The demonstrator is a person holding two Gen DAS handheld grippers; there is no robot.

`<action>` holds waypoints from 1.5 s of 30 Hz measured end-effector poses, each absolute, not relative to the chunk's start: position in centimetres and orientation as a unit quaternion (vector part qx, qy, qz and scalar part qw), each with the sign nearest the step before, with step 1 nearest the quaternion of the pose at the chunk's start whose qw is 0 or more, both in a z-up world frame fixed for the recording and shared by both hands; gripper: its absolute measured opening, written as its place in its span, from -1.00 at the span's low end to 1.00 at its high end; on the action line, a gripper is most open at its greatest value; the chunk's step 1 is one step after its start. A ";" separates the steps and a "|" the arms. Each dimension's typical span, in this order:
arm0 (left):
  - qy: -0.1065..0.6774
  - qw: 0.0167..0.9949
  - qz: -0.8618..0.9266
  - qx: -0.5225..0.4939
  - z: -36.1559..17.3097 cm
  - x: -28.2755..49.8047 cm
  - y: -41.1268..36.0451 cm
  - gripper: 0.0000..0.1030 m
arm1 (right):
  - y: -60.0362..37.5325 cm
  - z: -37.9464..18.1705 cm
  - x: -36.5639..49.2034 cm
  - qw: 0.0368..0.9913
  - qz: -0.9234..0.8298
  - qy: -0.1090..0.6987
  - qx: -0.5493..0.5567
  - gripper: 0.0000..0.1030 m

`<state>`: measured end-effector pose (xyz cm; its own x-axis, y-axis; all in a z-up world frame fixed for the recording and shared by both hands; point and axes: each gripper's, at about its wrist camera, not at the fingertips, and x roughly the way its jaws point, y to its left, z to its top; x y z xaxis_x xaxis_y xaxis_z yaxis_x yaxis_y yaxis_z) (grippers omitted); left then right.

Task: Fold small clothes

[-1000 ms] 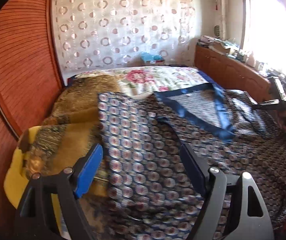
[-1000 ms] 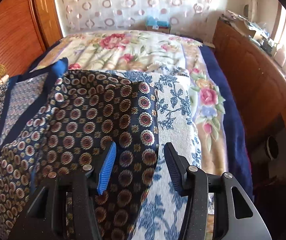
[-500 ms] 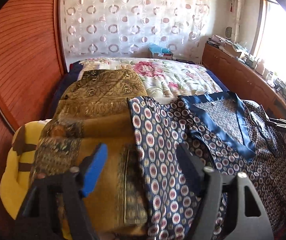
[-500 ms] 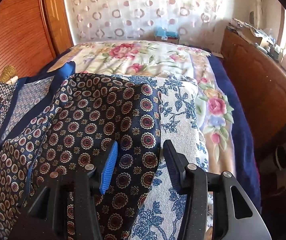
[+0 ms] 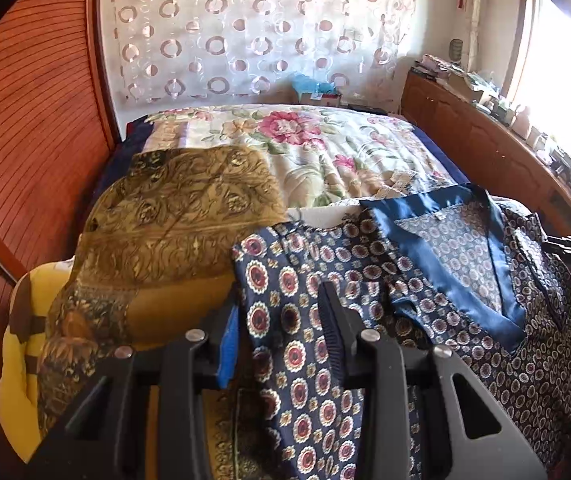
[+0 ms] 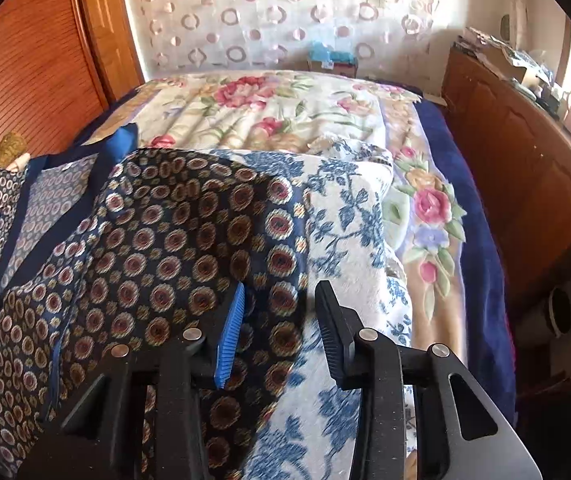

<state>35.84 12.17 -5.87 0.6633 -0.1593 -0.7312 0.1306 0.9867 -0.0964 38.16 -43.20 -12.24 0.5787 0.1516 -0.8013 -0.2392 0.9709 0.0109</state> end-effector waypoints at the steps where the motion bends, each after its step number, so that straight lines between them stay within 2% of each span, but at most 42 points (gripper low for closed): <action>1: 0.401 0.913 -0.080 -0.015 -5.8 35.7 12.2 -0.64 | -43.3 -12.2 38.5 0.886 0.108 0.449 -0.052 -0.34; 2: 0.397 0.915 -0.078 -0.015 -5.6 35.6 12.1 -0.76 | -43.4 -12.2 39.0 0.884 0.107 0.452 -0.053 -0.38; 5: 0.387 0.918 -0.084 -0.017 -5.3 35.3 12.1 -0.93 | -43.4 -12.1 40.0 0.882 0.108 0.456 -0.048 -0.49; 6: 0.384 0.919 -0.087 -0.016 -5.2 35.1 12.0 -0.95 | -43.3 -12.0 40.1 0.882 0.108 0.456 -0.047 -0.53; 8: 0.377 0.921 -0.094 -0.017 -4.9 34.6 11.8 -0.99 | -43.0 -12.0 40.4 0.883 0.114 0.453 -0.046 -0.87; 11: 0.364 0.925 -0.106 -0.029 -4.1 33.7 11.8 -1.00 | -42.1 -11.6 40.1 0.889 0.114 0.439 -0.054 -0.97; 23: 0.290 0.943 -0.152 -0.050 0.9 24.3 10.8 -1.00 | -40.5 -3.9 33.4 0.938 0.125 0.323 -0.023 -1.00; 33: 0.260 0.950 -0.167 -0.049 1.6 13.9 11.2 -1.00 | -40.5 -0.1 22.6 0.951 0.141 0.274 -0.014 -1.00; 42: 0.348 0.924 -0.155 0.039 -2.3 16.9 8.4 -0.98 | -38.1 -1.6 21.6 0.942 0.136 0.298 -0.072 -1.00; 45: 0.379 0.911 -0.140 0.078 -4.7 19.0 7.4 -0.79 | -37.7 -3.0 22.4 0.938 0.139 0.310 -0.073 -1.00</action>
